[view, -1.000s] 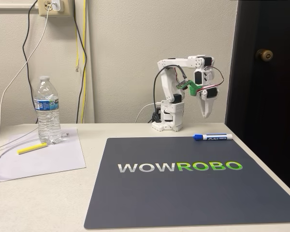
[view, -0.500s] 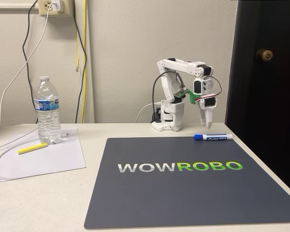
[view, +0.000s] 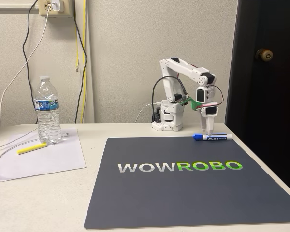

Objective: Pick up the blue marker.

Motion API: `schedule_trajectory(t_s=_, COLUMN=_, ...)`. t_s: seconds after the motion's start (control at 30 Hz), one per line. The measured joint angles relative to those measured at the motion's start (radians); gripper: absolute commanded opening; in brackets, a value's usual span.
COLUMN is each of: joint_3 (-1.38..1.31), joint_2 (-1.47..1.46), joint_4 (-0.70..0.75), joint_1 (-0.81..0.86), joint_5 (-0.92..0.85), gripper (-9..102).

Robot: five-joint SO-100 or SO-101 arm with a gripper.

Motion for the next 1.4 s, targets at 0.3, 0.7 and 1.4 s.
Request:
schedule_trajectory(t_s=0.3, joint_3=0.000, joint_2=-0.061, joint_4=-0.043, joint_1=-0.020, joint_5=0.041, gripper=26)
schedule_trajectory(t_s=0.7, joint_3=0.000, joint_2=-0.117, joint_4=-0.091, joint_1=-0.043, joint_5=0.066, gripper=24)
schedule_trajectory(t_s=1.4, joint_3=0.023, joint_2=-0.124, joint_4=-0.132, joint_1=-0.043, joint_5=0.069, gripper=9)
